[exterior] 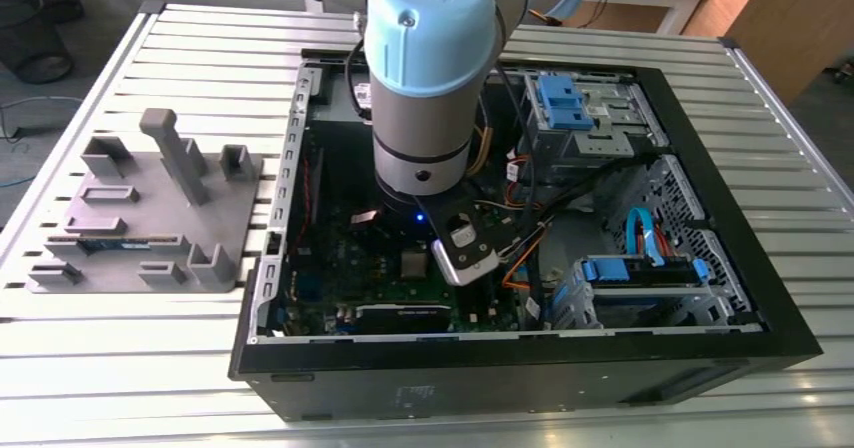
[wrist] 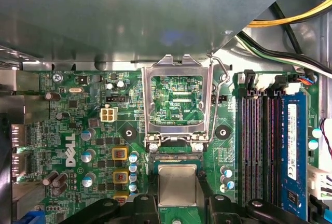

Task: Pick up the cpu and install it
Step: 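Place the cpu into insertion slot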

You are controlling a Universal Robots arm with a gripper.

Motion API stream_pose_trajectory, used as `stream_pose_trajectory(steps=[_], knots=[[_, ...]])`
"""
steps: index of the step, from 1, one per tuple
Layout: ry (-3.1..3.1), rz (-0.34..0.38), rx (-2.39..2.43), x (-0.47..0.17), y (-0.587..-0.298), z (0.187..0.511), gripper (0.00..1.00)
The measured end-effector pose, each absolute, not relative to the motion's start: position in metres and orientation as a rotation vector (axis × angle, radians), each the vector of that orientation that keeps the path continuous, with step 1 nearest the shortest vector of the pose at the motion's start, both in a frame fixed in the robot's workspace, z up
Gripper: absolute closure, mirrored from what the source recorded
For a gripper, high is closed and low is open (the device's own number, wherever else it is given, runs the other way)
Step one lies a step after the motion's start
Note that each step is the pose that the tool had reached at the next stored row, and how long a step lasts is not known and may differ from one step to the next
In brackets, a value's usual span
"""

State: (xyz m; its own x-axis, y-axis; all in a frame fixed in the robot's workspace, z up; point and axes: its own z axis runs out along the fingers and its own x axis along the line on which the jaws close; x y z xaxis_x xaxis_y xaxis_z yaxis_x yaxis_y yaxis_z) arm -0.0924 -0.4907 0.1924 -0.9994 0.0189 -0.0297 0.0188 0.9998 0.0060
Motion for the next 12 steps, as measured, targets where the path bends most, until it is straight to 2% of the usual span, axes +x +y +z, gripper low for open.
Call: stream_pose_trajectory(steps=[12], knots=[[3.112, 0.017, 0.029, -0.0923, -0.4907, 0.1918, 0.62]])
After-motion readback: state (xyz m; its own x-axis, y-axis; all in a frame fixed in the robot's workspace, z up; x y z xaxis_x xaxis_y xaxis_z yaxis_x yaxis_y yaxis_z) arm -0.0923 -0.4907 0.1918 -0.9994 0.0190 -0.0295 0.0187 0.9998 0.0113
